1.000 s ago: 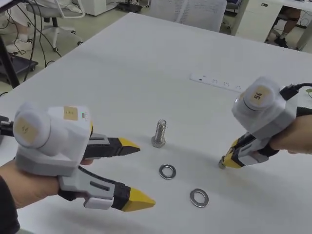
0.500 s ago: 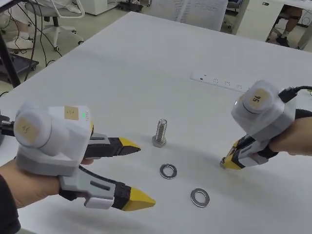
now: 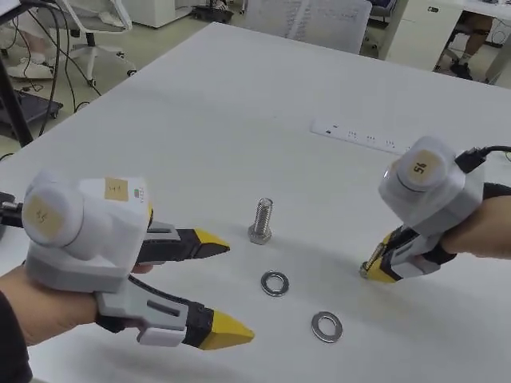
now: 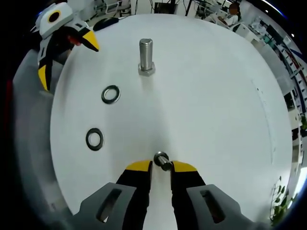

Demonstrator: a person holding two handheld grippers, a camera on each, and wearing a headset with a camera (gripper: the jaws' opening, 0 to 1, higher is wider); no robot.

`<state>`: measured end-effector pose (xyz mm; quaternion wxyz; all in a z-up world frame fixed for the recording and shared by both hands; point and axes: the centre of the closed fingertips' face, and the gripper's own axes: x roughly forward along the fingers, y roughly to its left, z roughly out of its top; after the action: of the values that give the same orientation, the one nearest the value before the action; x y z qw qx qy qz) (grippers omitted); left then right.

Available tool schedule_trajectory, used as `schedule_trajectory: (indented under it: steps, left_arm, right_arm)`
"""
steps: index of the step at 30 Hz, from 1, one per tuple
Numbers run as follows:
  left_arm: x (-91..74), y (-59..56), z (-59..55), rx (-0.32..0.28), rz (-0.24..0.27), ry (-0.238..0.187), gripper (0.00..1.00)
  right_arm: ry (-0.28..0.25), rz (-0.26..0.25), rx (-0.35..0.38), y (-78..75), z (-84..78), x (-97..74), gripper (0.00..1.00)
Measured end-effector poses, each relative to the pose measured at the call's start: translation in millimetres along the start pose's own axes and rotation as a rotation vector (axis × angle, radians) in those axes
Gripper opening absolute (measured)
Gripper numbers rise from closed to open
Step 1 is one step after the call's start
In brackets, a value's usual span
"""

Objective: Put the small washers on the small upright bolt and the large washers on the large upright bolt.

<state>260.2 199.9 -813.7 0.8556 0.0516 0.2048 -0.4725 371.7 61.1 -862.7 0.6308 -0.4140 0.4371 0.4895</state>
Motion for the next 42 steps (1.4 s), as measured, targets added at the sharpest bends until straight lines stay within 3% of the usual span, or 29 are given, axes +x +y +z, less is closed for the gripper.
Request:
schedule_trajectory:
  steps: [15, 26, 42]
  left_arm:
    - [0.2, -1.3, 1.5, 0.005, 0.000, -0.004, 0.65]
    - [0.8, -2.2, 1.9, 0.007, 0.000, -0.007, 0.65]
    - [-1.8, -0.6, 3.2, 0.008, 0.009, -0.017, 0.65]
  right_arm:
    - [-0.003, -0.010, 0.013, 3.3, -8.2, -4.4, 0.17]
    - [-0.017, -0.005, 0.024, 18.6, -14.0, -11.2, 0.18]
    - [-0.048, 0.033, -0.031, 52.3, 7.5, -15.4, 0.18]
